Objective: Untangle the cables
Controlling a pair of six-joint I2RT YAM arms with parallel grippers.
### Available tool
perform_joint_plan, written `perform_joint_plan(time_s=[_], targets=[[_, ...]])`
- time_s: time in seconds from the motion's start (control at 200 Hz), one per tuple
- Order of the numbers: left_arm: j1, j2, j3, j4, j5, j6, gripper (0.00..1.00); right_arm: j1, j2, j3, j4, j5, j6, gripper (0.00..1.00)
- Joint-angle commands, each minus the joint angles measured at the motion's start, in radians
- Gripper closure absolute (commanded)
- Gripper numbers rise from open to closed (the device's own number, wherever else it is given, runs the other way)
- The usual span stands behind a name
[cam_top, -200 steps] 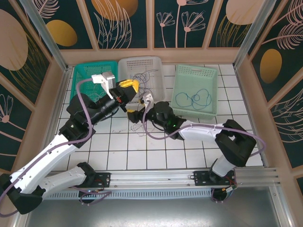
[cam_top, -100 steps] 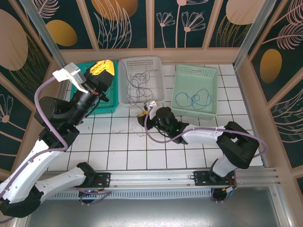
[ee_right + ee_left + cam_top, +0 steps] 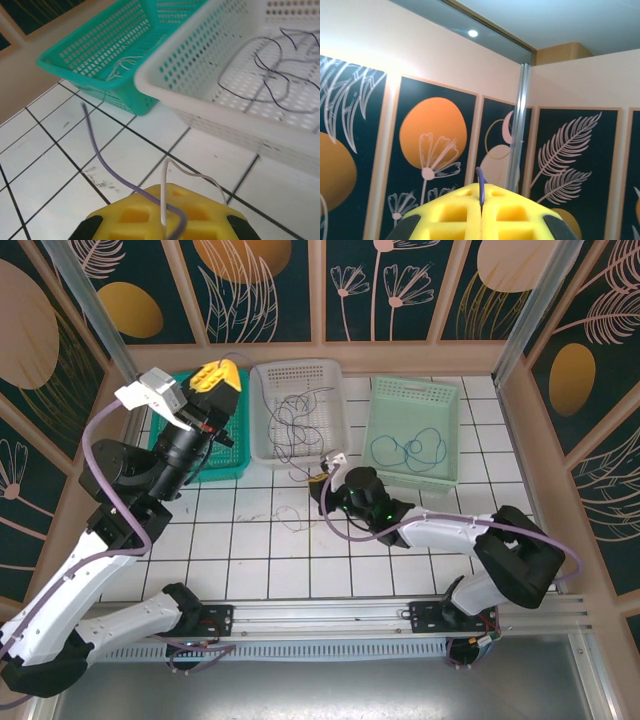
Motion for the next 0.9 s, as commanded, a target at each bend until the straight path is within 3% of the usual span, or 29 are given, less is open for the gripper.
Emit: perform_joint_plan(time_s=[0.0, 0.485, 0.651, 0.741, 0.896], targets=[[0.005, -0.006, 0.053, 0.038, -0.046, 0.053, 0.96, -0.048, -0.029, -0.048, 0.013, -0.069, 0.073, 1.0], [0.005, 0.08, 0.195, 0.066, 0.006, 0.09, 0.95, -0.061, 0.055, -0.115, 0.049, -0.145, 0.143, 1.0], [0.006, 0.096, 0.176, 0.098, -0.048, 0.126, 0.94, -0.061, 0.062, -0.112, 0.034, -0.137, 0.147, 1.0], [0.004, 0.13, 0.2, 0.091, -0.054, 0.142, 0.94, -0.061, 0.062, -0.123, 0.043, -0.131, 0.165, 0.92], [0.006, 0.211, 0.281, 0.094, -0.073, 0.189, 0.94, -0.061, 0.074, -0.138, 0.037, -0.126, 0.183, 0.9]])
